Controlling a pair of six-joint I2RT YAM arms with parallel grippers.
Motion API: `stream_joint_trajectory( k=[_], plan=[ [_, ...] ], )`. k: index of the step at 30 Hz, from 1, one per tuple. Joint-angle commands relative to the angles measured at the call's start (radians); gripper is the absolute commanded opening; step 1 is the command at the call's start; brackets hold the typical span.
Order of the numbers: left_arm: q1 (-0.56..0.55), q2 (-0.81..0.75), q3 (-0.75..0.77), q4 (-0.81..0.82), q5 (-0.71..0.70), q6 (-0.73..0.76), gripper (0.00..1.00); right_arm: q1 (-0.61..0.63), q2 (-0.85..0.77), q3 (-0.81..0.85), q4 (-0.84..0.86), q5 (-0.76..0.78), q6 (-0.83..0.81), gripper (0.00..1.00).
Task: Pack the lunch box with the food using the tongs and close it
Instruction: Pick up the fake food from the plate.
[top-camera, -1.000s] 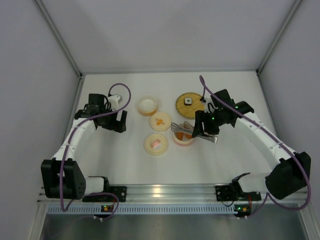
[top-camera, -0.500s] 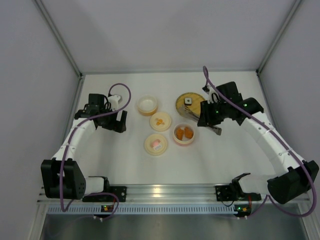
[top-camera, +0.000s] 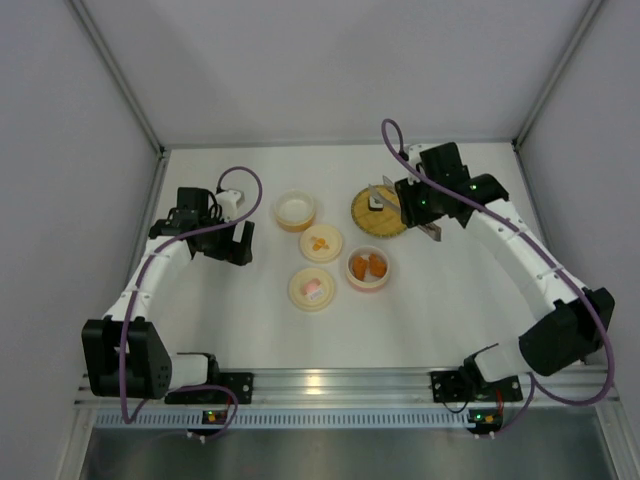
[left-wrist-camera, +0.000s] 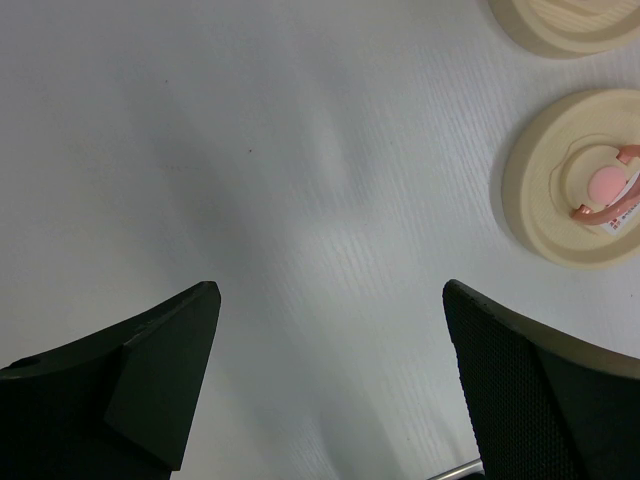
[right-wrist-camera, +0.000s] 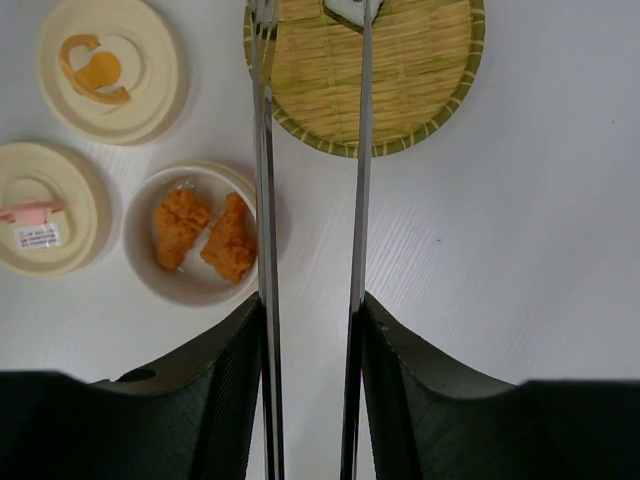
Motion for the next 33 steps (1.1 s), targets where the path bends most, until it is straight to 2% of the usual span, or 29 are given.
stream_joint_trajectory(
  k=[1, 8, 14, 18, 33],
  plan=[
    [0.0, 0.0, 0.032, 0.024, 0.019, 0.009, 0.98, 0.007, 0.055, 0.053, 0.086, 0.045, -0.008, 0.4],
    [-0.002, -0.003, 0.019, 0.031, 0.02, 0.017, 0.98, 0.002, 0.167, 0.086, 0.132, 0.071, 0.061, 0.44],
    [-0.002, -0.002, 0.007, 0.047, 0.027, 0.009, 0.98, -0.024, 0.271, 0.124, 0.146, -0.015, 0.119, 0.49],
    [-0.002, -0.009, -0.017, 0.055, 0.02, 0.02, 0.98, -0.03, 0.317, 0.144, 0.158, 0.003, 0.158, 0.49],
    [-0.002, -0.009, -0.04, 0.072, 0.01, 0.034, 0.98, -0.034, 0.359, 0.161, 0.161, 0.074, 0.218, 0.52]
  ],
)
